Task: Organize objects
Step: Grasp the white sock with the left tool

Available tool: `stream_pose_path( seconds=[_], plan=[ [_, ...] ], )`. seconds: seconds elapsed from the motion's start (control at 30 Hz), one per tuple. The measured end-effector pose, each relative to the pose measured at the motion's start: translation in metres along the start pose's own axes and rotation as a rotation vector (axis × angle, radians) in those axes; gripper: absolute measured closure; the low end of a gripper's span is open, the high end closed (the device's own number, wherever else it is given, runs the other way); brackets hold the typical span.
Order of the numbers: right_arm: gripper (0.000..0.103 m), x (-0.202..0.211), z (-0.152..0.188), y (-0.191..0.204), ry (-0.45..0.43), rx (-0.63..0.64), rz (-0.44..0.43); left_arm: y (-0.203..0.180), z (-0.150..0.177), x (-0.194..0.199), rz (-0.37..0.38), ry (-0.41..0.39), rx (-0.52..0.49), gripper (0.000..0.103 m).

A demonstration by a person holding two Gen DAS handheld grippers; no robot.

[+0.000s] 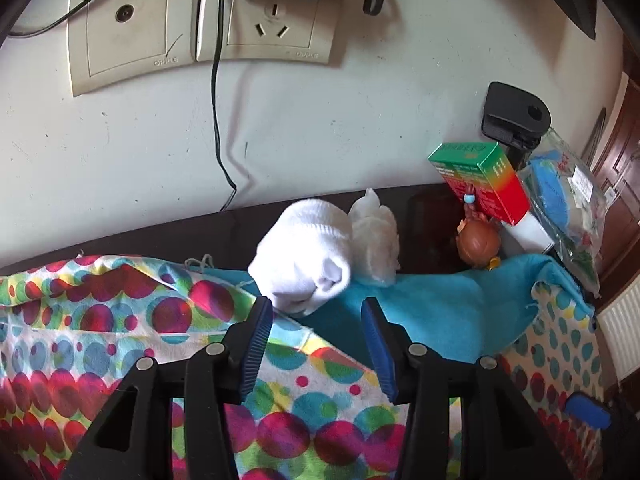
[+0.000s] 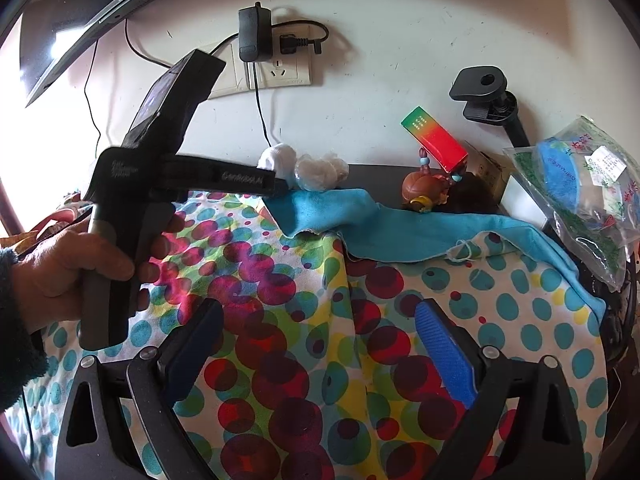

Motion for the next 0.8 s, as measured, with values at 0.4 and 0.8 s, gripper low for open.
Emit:
stream_pose_path(
  seconds=[0.4, 0.8],
  plan=[
    [0.006, 0.000, 0.002, 0.007, 0.003, -0.002, -0.032, -0.005, -0.021, -0.027, -0.093, 0.037, -0.072, 0.041],
    [0.006, -0.002, 0.002, 0.008, 0.016, 0.001, -0.037, -0.005, -0.019, -0.041, -0.165, 0.014, -0.033, 0.041]
  ],
)
Point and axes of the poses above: each gripper's, at about its wrist camera, not at the fingertips, and x roughly against the way its jaws point, y to its left, z to its underside, the point moved 3 cm from there along -x, roughly the way its jaws point, and after that the axes turned 3 degrees about -y, right-handed, at the moved point
